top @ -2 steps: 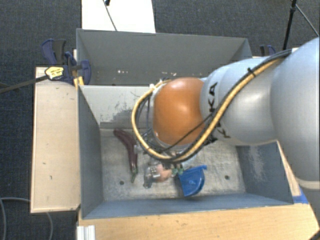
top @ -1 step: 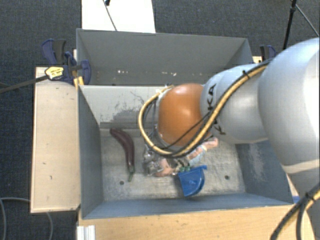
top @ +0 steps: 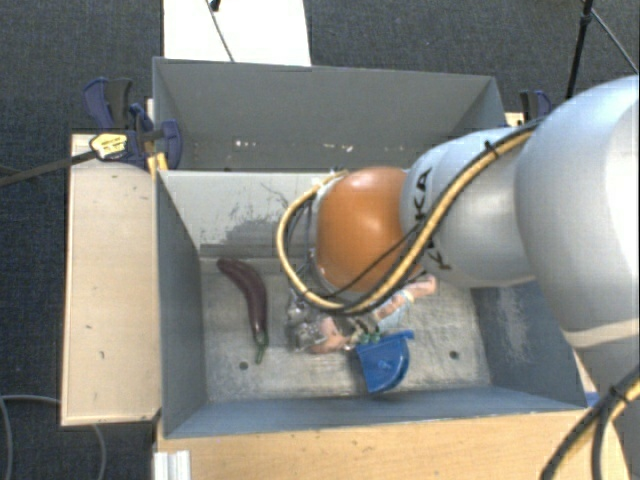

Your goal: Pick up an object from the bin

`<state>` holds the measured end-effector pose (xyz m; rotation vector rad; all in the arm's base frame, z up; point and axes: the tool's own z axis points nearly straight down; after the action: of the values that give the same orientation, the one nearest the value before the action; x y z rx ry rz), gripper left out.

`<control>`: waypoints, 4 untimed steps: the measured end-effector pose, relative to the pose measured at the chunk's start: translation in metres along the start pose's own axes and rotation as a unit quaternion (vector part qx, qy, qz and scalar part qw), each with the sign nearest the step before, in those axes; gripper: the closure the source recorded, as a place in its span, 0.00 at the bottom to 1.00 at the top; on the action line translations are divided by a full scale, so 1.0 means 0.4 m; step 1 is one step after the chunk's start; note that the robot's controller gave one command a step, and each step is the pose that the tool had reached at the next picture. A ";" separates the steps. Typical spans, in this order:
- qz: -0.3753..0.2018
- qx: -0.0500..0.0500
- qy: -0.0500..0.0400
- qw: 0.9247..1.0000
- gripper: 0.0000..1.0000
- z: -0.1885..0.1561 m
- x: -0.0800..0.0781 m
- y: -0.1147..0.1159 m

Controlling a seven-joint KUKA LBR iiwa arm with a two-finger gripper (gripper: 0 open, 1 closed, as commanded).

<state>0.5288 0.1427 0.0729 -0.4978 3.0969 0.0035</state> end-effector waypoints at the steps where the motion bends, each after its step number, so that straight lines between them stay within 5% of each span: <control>1: 0.010 0.000 0.001 1.000 1.00 -0.023 -0.007 -0.008; 2: 0.025 0.000 0.000 1.000 1.00 -0.058 -0.013 -0.011; 3: -0.028 0.000 -0.001 1.000 0.00 -0.039 -0.035 -0.024; 4: -0.027 0.000 -0.001 1.000 0.00 -0.040 -0.035 -0.024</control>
Offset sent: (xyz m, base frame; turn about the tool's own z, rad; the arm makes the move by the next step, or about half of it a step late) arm 0.0058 -0.0033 0.0247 0.0541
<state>0.5452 0.1378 0.0889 -0.5807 3.0797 0.0036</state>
